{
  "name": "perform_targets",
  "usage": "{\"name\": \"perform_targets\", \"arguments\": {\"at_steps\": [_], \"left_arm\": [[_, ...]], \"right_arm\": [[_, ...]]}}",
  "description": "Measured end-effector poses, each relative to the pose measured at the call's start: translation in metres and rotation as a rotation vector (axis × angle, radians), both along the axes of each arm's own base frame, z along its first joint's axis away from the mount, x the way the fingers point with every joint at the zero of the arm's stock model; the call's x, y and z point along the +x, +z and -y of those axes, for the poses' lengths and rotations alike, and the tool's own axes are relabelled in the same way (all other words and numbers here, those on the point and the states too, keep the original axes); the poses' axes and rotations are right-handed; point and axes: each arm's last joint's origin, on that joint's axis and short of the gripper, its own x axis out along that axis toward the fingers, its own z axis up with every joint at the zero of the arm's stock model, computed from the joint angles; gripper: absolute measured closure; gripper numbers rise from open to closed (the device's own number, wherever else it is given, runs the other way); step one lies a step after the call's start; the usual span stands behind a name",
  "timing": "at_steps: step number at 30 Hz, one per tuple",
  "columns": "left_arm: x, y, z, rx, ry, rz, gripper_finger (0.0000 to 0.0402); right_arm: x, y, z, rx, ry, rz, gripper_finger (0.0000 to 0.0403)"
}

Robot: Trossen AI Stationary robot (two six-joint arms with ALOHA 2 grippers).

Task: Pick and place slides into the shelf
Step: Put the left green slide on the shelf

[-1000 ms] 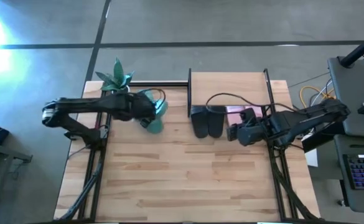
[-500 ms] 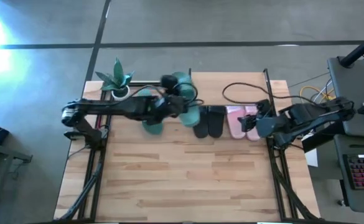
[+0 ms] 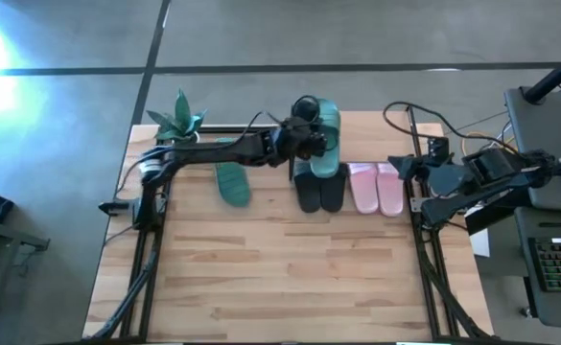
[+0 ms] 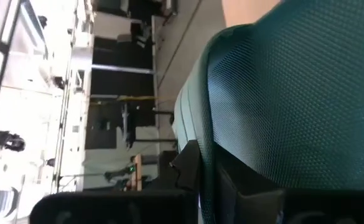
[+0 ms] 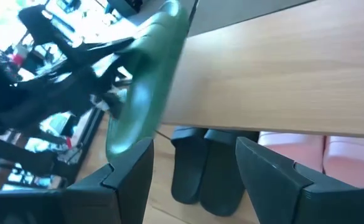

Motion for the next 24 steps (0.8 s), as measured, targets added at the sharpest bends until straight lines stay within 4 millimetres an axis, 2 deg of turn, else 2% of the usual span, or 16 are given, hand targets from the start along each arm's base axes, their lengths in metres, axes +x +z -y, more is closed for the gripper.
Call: {"name": "perform_targets", "arguments": {"at_steps": [8,13,18,24], "left_arm": [[0.048,-0.006,-0.039,0.022,0.023,0.079,0.0402],[0.068,-0.014,-0.043,-0.011,-0.062,0.036,0.0402],[0.083,-0.026,-0.040,-0.051,-0.125,0.068,0.0402],[0.088,-0.036,-0.044,-0.074,-0.096,0.094,0.0402]], "right_arm": [[0.002,-0.003,0.000,0.022,-0.046,0.023,0.0183],[0.003,-0.007,0.000,0.044,-0.082,-0.001,0.0183],[0.002,-0.009,0.000,0.060,-0.104,-0.004,0.0183],[0.004,-0.009,-0.001,0.072,-0.112,0.000,0.0183]]}}
